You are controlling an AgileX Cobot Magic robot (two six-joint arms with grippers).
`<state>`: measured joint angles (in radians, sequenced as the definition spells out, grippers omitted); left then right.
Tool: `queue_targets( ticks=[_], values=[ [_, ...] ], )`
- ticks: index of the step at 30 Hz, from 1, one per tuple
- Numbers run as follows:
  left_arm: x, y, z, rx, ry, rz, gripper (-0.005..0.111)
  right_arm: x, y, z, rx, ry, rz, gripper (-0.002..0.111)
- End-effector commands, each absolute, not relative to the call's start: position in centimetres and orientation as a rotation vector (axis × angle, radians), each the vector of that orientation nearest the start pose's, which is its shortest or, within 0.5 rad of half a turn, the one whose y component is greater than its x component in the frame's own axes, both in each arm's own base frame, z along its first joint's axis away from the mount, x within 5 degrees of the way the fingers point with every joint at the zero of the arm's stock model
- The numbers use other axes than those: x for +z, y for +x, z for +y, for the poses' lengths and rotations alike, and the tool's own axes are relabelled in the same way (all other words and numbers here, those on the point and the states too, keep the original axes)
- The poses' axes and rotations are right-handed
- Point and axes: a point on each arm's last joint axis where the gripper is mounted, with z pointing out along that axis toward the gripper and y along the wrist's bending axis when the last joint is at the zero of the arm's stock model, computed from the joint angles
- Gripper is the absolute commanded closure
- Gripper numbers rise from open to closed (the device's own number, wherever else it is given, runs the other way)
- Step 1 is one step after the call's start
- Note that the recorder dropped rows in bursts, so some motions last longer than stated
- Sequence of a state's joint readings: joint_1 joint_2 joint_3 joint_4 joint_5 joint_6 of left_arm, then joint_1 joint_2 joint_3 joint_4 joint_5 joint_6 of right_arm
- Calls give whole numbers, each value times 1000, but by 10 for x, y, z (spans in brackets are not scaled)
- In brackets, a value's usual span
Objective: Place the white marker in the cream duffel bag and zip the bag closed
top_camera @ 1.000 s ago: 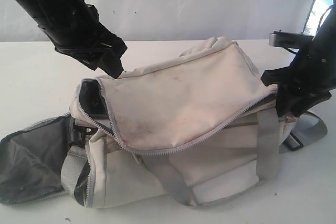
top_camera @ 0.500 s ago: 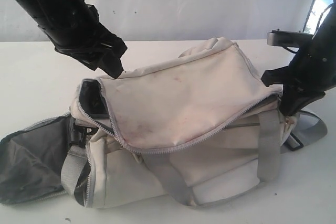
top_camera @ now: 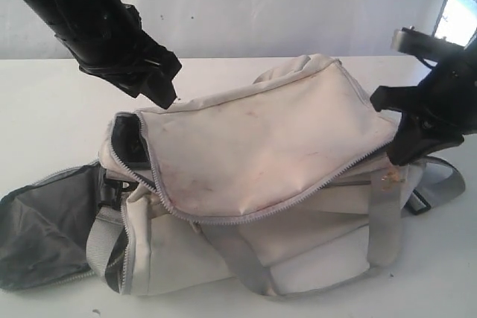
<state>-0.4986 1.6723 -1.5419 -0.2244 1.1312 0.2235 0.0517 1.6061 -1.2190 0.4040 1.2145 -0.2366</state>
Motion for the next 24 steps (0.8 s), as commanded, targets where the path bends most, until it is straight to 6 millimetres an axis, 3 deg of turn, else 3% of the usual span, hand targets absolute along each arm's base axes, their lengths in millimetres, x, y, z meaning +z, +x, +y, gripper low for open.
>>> queue_targets(
  ticks=[1,6,10,15,21,24],
  values=[
    [334,298,-187,-409,897,2603,51,286,289,58,736,-217,2897,108],
    [335,297,-189,-460,887,2608,51,274,287,65,880,-147,2913,108],
    [336,293,-194,-545,914,2604,51,253,286,65,896,-167,2976,108],
    [341,289,-204,-714,953,2536,51,243,284,65,909,-176,3005,108],
    [344,280,-230,-778,1041,2401,51,237,282,79,920,-319,3009,108],
    [336,275,-247,-787,1086,2390,51,237,281,85,916,-384,3002,108]
  ],
)
